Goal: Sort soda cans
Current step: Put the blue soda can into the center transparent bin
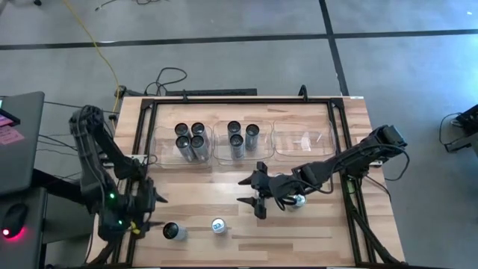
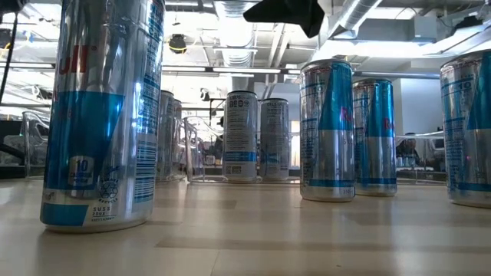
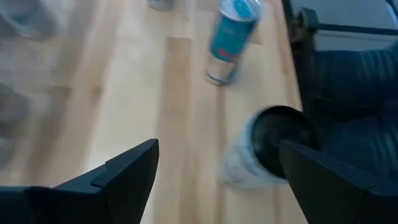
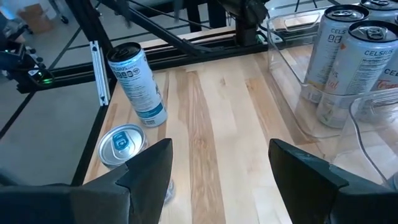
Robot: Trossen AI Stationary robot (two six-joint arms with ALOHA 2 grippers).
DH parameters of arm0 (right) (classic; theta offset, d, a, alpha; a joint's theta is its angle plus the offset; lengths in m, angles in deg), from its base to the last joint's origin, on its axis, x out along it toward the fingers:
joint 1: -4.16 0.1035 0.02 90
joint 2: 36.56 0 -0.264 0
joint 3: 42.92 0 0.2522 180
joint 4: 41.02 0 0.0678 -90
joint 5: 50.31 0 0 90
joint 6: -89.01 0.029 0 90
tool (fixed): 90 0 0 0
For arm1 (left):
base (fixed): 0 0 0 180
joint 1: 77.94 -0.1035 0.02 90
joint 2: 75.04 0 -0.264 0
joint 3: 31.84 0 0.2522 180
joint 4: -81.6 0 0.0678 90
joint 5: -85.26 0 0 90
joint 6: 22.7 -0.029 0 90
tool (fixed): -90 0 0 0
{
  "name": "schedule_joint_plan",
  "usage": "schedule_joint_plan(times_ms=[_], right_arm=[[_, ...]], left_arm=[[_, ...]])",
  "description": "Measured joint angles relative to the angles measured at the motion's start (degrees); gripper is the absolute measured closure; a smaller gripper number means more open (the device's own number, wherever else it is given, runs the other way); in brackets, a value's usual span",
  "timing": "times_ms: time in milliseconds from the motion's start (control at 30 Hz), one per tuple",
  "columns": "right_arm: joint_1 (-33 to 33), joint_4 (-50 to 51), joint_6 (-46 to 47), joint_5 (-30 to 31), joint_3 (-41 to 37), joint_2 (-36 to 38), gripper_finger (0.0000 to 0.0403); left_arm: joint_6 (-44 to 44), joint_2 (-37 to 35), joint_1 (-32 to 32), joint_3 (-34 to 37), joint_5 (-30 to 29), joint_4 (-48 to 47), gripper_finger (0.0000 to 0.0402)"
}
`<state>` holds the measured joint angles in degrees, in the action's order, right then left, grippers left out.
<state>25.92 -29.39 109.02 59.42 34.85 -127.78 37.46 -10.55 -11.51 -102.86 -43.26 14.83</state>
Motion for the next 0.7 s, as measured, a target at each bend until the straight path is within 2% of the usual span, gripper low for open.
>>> schedule_joint_plan(times_ms=[267, 700], right_arm=[[0.0, 0.0, 0.1, 0.0, 0.0, 0.0, 0.0117], [0.7, 0.6, 0.1, -0.2, 0.0, 0.0, 0.0117]], left_arm=[[-4.0, 4.6, 0.0, 0.0, 5.2, 14.3, 0.0075], [-1.9, 9.4, -0.1, 0.0, 4.1, 11.2, 0.0075]])
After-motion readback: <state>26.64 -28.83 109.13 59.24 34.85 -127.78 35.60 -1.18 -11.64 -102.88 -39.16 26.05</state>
